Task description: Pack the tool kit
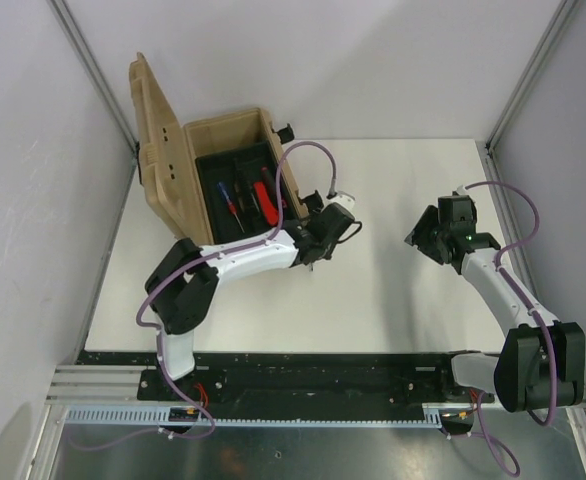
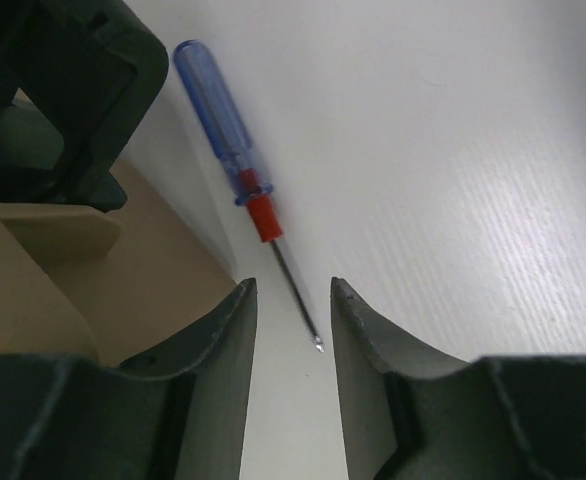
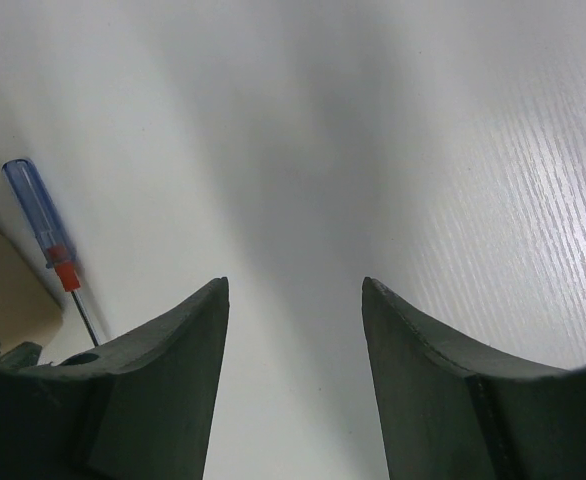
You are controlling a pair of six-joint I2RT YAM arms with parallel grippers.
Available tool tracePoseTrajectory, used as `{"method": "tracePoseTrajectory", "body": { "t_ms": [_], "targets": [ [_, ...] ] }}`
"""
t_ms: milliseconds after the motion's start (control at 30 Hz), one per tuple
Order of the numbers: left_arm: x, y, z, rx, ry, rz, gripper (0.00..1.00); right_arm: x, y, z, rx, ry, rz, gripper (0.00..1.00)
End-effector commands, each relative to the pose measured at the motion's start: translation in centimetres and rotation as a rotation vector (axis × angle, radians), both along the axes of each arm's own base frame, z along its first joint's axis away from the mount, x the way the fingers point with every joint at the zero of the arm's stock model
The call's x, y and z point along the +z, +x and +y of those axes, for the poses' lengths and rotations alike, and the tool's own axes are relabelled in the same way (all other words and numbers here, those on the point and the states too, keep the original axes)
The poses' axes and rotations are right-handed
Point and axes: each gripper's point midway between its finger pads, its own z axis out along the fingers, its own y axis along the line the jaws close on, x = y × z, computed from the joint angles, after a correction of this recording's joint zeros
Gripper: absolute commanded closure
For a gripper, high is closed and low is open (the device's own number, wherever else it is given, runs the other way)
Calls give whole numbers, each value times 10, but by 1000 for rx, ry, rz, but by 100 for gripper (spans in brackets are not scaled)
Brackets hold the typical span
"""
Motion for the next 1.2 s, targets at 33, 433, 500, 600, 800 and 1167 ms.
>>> {"method": "tracePoseTrajectory", "body": {
  "t_ms": [33, 433, 500, 600, 800, 1167],
  "targets": [
    [15, 39, 66, 215, 29, -54, 57, 4, 2, -2, 0, -3, -22, 40],
    [-20, 19, 26, 157, -43, 59, 45, 3, -2, -4, -8, -8, -15, 40],
    [-27, 16, 22, 167, -49, 66, 42, 3, -2, -5, -7, -9, -14, 40],
    [-36, 14, 21, 203, -60, 73, 39, 4, -3, -5, -5, -9, -17, 40],
    [-46, 11, 23, 233, -91, 74, 36, 6, -5, -7, 2, -11, -19, 40],
    [-73, -3, 19, 196, -91, 86, 55, 8, -6, -9, 12, -8, -21, 41]
  ]
}}
